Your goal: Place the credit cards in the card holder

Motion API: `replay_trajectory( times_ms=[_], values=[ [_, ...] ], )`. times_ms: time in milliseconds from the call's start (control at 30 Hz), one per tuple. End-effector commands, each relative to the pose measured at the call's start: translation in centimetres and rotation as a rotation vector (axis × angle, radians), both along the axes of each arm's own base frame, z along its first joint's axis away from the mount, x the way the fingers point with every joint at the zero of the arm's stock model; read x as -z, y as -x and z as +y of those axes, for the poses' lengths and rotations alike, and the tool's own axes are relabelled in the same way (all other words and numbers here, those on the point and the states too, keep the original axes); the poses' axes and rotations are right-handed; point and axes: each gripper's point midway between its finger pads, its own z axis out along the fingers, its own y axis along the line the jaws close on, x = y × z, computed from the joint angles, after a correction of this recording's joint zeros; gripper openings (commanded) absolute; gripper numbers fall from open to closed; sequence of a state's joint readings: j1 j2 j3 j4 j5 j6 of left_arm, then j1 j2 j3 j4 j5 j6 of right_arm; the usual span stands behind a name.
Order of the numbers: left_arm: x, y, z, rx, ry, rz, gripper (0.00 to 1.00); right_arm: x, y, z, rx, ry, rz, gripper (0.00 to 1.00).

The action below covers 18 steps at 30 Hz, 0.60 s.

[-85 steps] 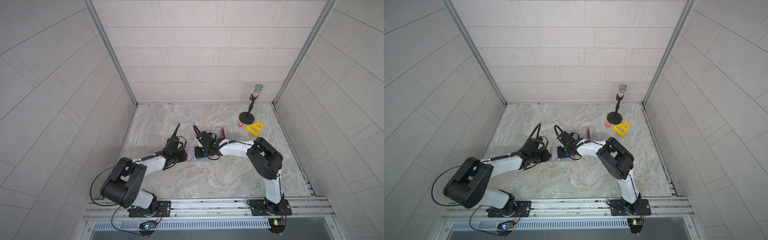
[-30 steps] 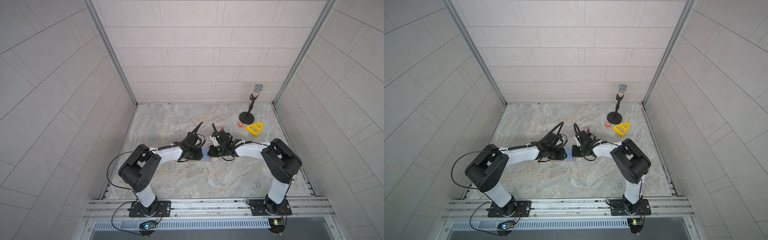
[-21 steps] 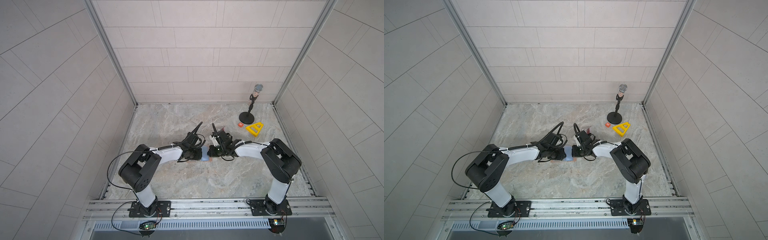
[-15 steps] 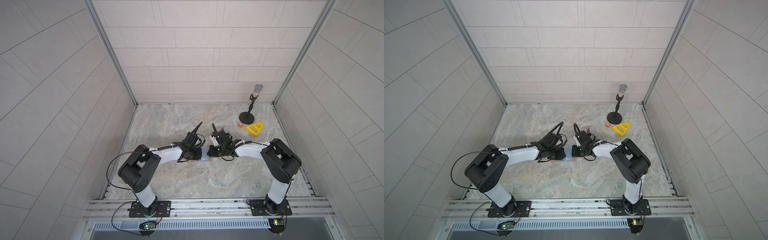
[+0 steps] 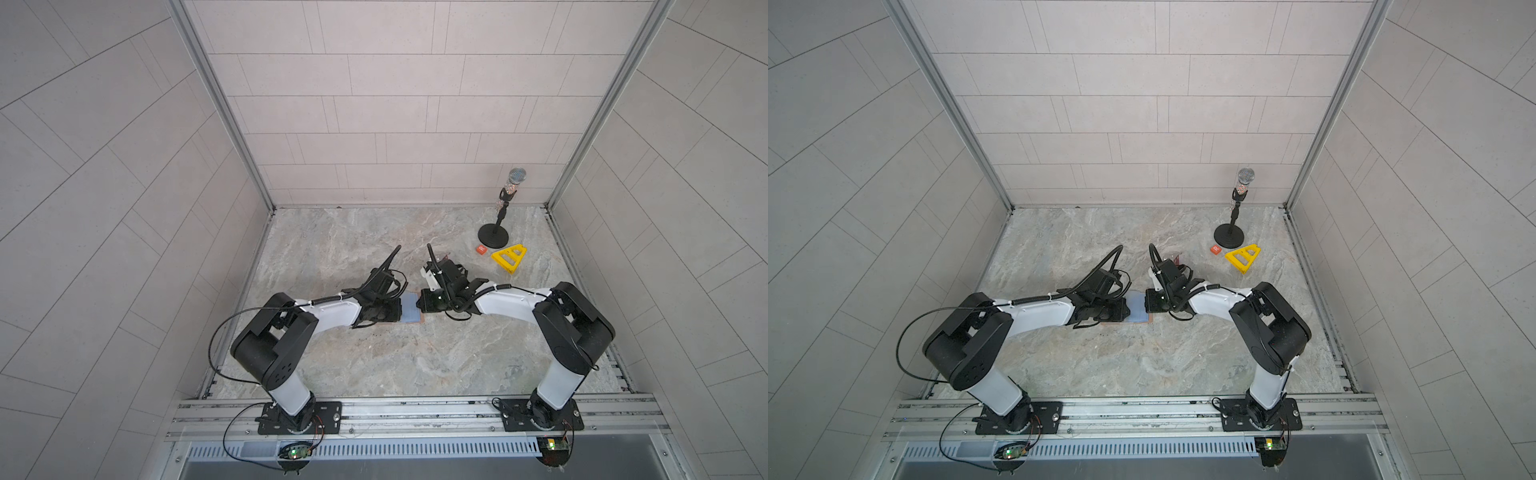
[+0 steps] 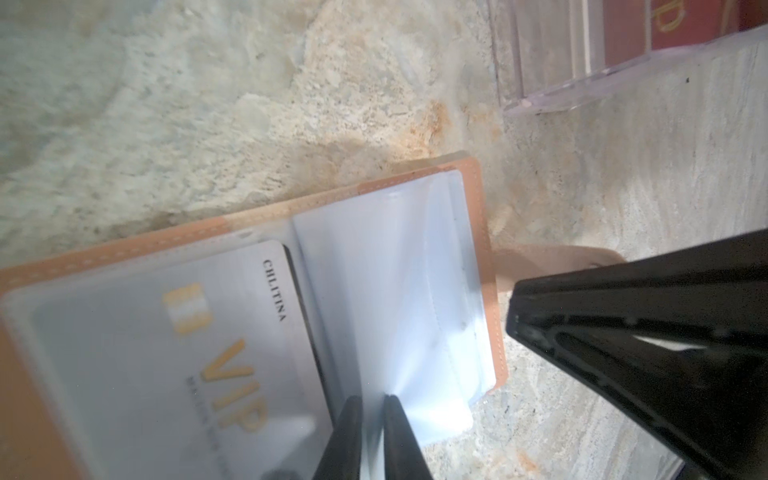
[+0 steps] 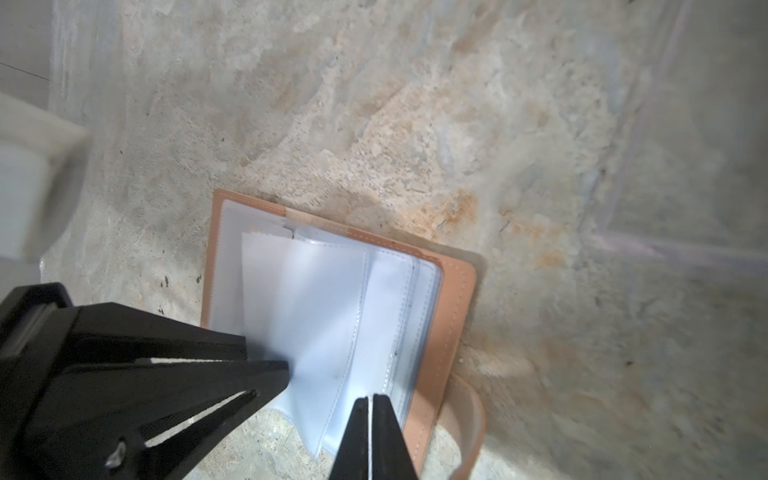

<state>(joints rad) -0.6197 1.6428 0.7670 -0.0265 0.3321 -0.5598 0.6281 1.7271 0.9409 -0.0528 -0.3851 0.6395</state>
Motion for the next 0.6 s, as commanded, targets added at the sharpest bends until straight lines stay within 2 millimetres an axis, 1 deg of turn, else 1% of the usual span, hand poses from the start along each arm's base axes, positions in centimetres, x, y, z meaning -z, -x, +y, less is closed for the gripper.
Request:
replay_trajectory(
  times_ms=[0, 167, 333, 467, 567],
  values=[
    [-0.5, -0.1, 0.3, -0.019, 0.019, -0.011, 0.16, -0.2, 0.6, 0.0, -0.022, 0.007, 0.003, 0.08],
    [-0.4, 0.0, 0.5, -0.025, 0.018, -0.010, 0.16, 0.6, 1.6, 1.1, -0.071, -0.004, 0.044, 0.07],
    [-0.3, 0.0, 0.7, -0.030, 0.014, -0.009, 0.16, 1.9, 2.2, 1.1, -0.084, 0.017, 0.086, 0.07],
    [-0.2, 0.1, 0.7, -0.031, 0.011, -0.009, 0.16, 2.8, 2.3, 0.9, -0.074, 0.031, 0.100, 0.06],
    [-0.1, 0.2, 0.7, -0.031, 0.013, -0.006, 0.16, 3.2, 2.6, 1.3, -0.084, 0.015, 0.122, 0.06]
  ],
)
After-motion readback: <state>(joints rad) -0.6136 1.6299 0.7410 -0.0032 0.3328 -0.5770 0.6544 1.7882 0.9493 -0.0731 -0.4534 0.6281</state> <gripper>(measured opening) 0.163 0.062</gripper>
